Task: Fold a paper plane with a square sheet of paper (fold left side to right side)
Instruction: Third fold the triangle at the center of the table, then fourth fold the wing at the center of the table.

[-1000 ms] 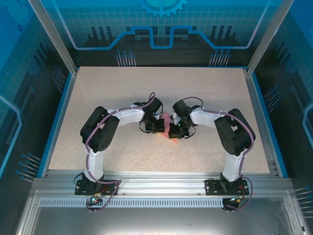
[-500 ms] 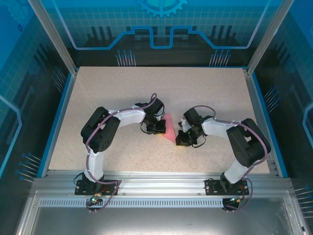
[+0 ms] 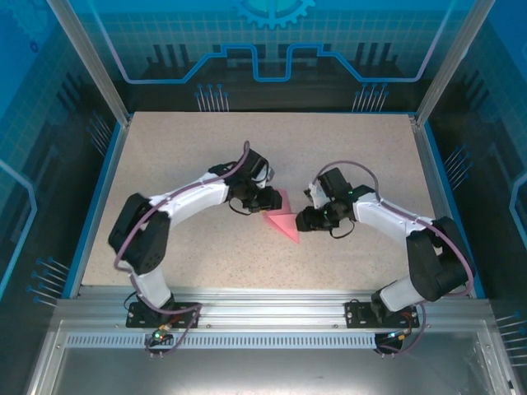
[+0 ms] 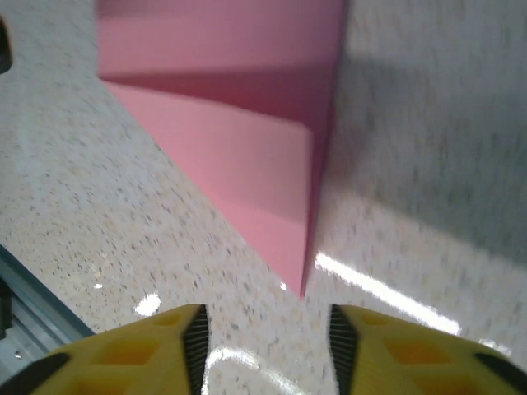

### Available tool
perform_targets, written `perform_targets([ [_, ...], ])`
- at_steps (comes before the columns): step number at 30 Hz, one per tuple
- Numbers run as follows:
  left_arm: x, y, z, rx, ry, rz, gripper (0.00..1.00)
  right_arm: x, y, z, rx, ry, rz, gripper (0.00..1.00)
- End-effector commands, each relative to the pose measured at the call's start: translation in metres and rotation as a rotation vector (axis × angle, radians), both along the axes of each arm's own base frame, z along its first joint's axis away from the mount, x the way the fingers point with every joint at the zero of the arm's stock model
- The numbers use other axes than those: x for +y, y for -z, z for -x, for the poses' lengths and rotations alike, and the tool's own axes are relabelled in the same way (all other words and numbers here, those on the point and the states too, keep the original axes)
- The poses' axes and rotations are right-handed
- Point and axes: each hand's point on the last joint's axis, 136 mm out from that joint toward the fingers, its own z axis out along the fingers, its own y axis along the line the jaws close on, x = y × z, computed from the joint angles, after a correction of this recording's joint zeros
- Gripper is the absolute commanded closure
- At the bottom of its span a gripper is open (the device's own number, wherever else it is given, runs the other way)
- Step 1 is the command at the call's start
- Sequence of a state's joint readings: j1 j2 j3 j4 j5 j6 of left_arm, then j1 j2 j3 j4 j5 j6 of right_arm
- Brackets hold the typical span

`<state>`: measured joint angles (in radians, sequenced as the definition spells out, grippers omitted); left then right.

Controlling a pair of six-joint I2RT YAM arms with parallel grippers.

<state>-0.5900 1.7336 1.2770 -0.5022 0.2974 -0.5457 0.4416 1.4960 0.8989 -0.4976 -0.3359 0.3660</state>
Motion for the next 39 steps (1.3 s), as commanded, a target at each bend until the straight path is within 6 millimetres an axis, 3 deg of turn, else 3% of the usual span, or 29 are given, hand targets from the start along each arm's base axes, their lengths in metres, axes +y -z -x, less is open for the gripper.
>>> perform_targets([
  [1, 0.021, -0.006, 0.010, -0.005, -0.044, -0.039, 0.54, 0.012, -0.013, -0.030, -0.147, -0.095, -0.033, 0.47],
  [4, 0.034, 0.003, 0.016, 0.004, -0.100, -0.049, 0.47, 0.021, -0.009, -0.040, -0.165, -0.132, -0.065, 0.39],
  [7, 0.040, 0.012, 0.018, 0.017, -0.151, -0.031, 0.40, 0.022, 0.004, -0.047, -0.130, -0.124, -0.050, 0.38],
  [15, 0.025, 0.026, 0.007, 0.047, -0.165, 0.012, 0.36, 0.015, 0.015, -0.049, -0.115, -0.086, -0.034, 0.38],
  [23, 0.010, 0.041, -0.010, 0.079, -0.164, 0.023, 0.37, 0.002, 0.001, -0.043, -0.200, -0.049, 0.016, 0.35],
  [26, 0.006, 0.044, -0.015, 0.084, -0.160, 0.025, 0.41, 0.000, -0.005, -0.037, -0.245, -0.060, 0.058, 0.35],
  [28, 0.003, 0.045, -0.018, 0.085, -0.159, 0.029, 0.46, -0.003, 0.002, -0.027, -0.269, -0.082, 0.114, 0.35],
  [33, 0.003, 0.048, -0.020, 0.091, -0.164, 0.018, 0.62, 0.014, 0.007, -0.007, -0.403, -0.193, 0.195, 0.35],
  [39, 0.003, 0.048, -0.020, 0.100, -0.167, 0.012, 0.73, 0.035, 0.018, 0.004, -0.504, -0.319, 0.267, 0.36],
])
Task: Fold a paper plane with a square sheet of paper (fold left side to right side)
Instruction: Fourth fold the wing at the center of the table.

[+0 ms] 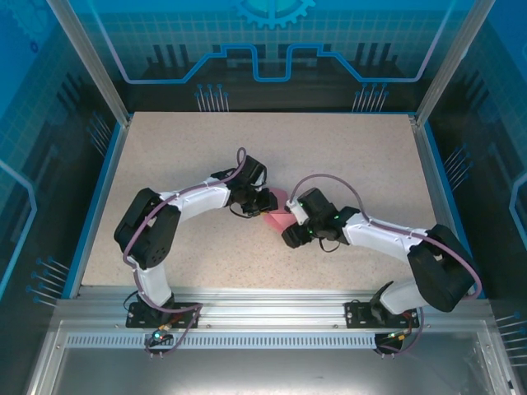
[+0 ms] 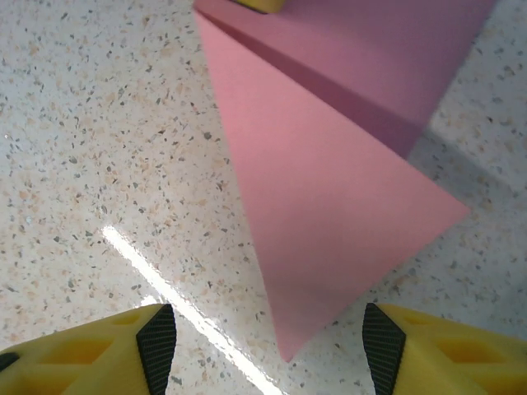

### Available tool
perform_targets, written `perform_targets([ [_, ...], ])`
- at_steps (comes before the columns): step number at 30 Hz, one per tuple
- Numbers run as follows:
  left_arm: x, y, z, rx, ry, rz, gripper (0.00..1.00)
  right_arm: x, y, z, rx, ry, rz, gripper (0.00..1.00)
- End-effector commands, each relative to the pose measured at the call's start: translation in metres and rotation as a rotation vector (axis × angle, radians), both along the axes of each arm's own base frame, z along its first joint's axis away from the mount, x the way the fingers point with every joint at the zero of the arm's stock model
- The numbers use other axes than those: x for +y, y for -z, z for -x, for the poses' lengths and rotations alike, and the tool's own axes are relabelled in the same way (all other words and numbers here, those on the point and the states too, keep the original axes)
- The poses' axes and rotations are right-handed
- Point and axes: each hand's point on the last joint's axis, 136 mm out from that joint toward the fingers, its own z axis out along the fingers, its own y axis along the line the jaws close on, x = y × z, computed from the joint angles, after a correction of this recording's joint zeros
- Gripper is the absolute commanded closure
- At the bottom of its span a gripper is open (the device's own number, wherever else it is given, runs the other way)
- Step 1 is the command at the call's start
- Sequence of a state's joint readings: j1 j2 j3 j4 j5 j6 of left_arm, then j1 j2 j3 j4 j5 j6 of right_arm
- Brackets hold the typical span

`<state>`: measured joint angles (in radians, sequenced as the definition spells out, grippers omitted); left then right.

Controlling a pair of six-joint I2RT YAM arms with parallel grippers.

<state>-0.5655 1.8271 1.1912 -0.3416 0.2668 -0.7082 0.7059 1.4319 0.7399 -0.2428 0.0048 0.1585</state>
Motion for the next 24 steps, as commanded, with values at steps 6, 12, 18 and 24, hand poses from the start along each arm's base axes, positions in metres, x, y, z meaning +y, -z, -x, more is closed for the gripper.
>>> perform_targets([
  [6, -0.004, -0.005, -0.003, 0.014, 0.004, 0.010, 0.77, 0.024, 0.004, -0.012, -0.146, -0.088, 0.075, 0.37],
  [12, -0.005, -0.008, -0.003, 0.012, 0.012, 0.015, 0.78, 0.027, 0.010, -0.021, -0.160, -0.054, 0.112, 0.40],
  [18, -0.004, -0.008, -0.002, 0.014, 0.018, 0.009, 0.79, 0.024, 0.013, -0.025, -0.166, -0.034, 0.130, 0.43],
  [24, -0.004, -0.008, -0.002, 0.014, 0.017, 0.008, 0.79, 0.022, 0.021, -0.029, -0.153, -0.013, 0.148, 0.50],
])
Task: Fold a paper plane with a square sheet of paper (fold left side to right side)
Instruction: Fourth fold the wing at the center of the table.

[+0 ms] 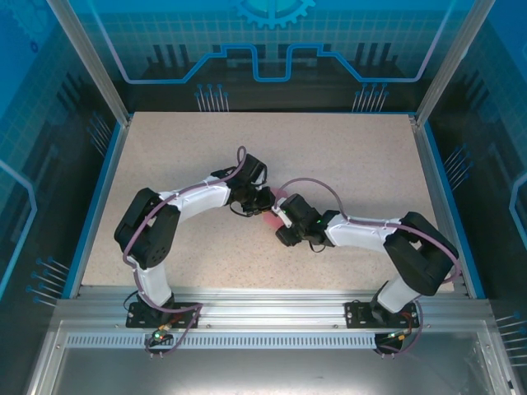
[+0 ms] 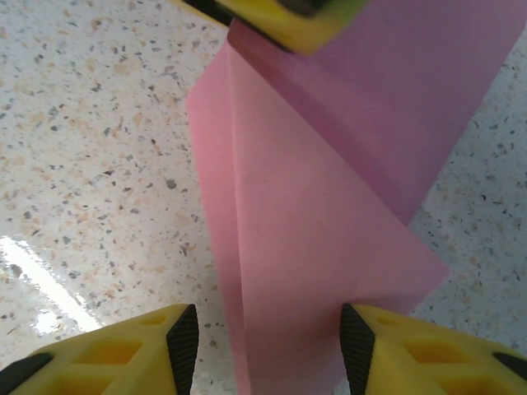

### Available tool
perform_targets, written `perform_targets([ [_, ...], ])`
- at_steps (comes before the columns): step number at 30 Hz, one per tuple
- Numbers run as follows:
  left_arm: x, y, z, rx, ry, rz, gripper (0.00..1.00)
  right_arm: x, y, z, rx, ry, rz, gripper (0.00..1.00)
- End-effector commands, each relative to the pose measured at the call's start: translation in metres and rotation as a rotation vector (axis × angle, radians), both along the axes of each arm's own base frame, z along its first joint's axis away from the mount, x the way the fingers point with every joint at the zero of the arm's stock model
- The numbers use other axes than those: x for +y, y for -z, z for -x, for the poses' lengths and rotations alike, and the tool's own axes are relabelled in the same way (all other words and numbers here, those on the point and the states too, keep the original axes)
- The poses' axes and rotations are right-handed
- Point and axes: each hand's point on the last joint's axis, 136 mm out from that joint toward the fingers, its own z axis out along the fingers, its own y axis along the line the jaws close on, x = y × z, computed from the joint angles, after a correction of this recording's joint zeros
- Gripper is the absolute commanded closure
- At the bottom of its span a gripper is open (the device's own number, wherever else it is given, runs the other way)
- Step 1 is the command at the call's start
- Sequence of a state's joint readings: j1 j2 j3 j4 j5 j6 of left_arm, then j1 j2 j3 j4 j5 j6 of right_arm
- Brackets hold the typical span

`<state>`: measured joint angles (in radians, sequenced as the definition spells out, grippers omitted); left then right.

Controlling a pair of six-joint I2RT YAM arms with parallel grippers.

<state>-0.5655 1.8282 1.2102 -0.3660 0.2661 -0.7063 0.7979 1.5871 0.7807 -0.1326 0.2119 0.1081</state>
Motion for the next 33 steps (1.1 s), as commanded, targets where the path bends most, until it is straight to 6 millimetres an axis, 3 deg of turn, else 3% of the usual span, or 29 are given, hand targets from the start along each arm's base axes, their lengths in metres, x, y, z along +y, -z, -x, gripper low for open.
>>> perform_targets([
  [1, -0.004, -0.005, 0.000, 0.011, 0.018, 0.011, 0.79, 0.006, -0.001, -0.009, -0.016, 0.014, -0.001, 0.52],
  [8, -0.002, -0.013, -0.002, -0.011, 0.031, 0.001, 0.76, 0.009, 0.007, -0.006, 0.015, 0.005, -0.002, 0.69],
  [14, 0.009, -0.028, -0.009, -0.038, 0.018, 0.006, 0.66, 0.007, 0.016, -0.001, 0.041, 0.001, 0.006, 0.73],
  [24, 0.048, -0.052, -0.009, -0.091, -0.046, 0.011, 0.46, 0.005, 0.021, 0.001, 0.101, 0.013, -0.036, 0.84],
  [30, 0.058, -0.038, 0.005, -0.063, -0.065, 0.029, 0.43, 0.003, 0.014, 0.001, 0.140, 0.022, -0.120, 0.89],
  [33, 0.053, -0.020, 0.015, -0.021, -0.061, 0.054, 0.49, 0.000, 0.012, -0.001, 0.161, 0.031, -0.168, 0.90],
])
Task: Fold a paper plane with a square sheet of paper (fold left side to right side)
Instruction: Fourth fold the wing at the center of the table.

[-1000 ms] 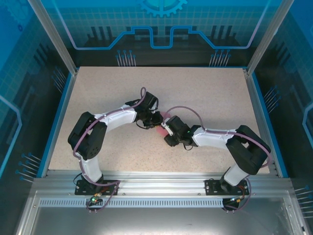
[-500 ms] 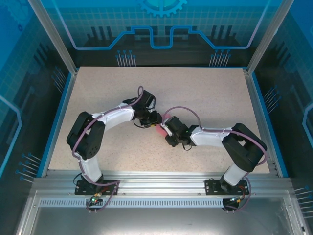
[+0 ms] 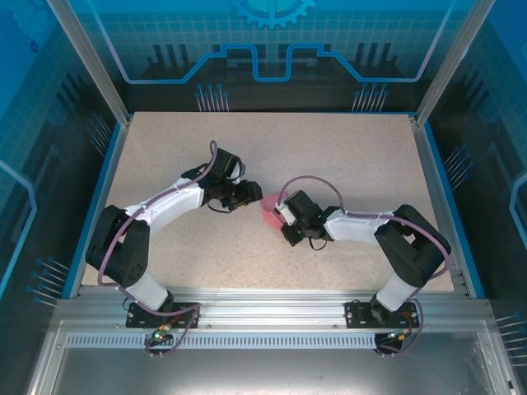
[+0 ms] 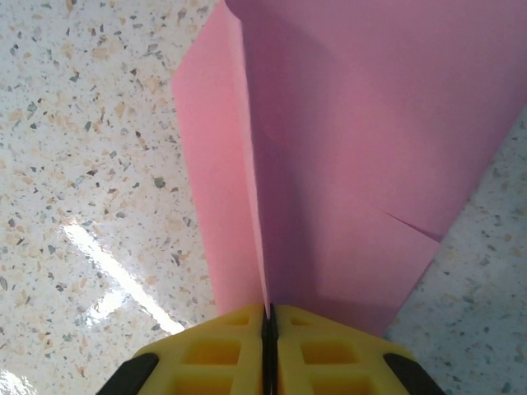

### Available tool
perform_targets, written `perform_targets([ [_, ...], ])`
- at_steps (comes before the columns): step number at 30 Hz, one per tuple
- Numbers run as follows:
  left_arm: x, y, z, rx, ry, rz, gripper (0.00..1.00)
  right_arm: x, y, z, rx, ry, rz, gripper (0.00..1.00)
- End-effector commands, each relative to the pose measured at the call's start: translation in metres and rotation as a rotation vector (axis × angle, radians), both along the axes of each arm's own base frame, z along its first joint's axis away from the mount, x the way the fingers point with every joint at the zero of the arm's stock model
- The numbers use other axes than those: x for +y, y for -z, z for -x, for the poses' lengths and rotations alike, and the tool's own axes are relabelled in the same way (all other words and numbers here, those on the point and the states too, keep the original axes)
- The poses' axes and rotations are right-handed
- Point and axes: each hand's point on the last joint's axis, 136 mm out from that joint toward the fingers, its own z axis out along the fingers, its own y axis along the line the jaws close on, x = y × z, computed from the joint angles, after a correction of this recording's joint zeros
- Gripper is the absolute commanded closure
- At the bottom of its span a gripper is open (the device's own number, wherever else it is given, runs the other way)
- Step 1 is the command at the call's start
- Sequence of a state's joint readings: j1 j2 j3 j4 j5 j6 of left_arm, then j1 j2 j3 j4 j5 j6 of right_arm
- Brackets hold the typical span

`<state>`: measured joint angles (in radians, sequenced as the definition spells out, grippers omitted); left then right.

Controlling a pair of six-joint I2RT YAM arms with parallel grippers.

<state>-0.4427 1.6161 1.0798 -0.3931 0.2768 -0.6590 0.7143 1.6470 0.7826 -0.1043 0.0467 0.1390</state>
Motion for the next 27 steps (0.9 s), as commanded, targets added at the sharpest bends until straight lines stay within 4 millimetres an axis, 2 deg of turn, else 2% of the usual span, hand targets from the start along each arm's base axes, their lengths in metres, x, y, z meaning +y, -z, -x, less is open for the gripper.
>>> perform_targets([
  [1, -0.007, 0.021, 0.015, 0.059, 0.020, 0.035, 0.53, 0.000, -0.006, 0.001, 0.040, 0.013, -0.089, 0.90],
  [6, -0.032, 0.039, 0.026, 0.098, 0.072, 0.060, 0.61, -0.002, -0.009, -0.001, 0.076, 0.025, -0.159, 0.91],
  [12, -0.056, 0.053, 0.020, 0.130, 0.103, 0.053, 0.66, -0.006, -0.009, -0.002, 0.100, 0.040, -0.199, 0.91],
  [18, -0.067, 0.059, 0.009, 0.140, 0.119, 0.029, 0.69, -0.006, -0.007, -0.002, 0.109, 0.037, -0.195, 0.91],
  [27, -0.072, 0.070, 0.001, 0.163, 0.119, 0.014, 0.72, -0.007, -0.001, -0.002, 0.134, 0.045, -0.188, 0.90],
])
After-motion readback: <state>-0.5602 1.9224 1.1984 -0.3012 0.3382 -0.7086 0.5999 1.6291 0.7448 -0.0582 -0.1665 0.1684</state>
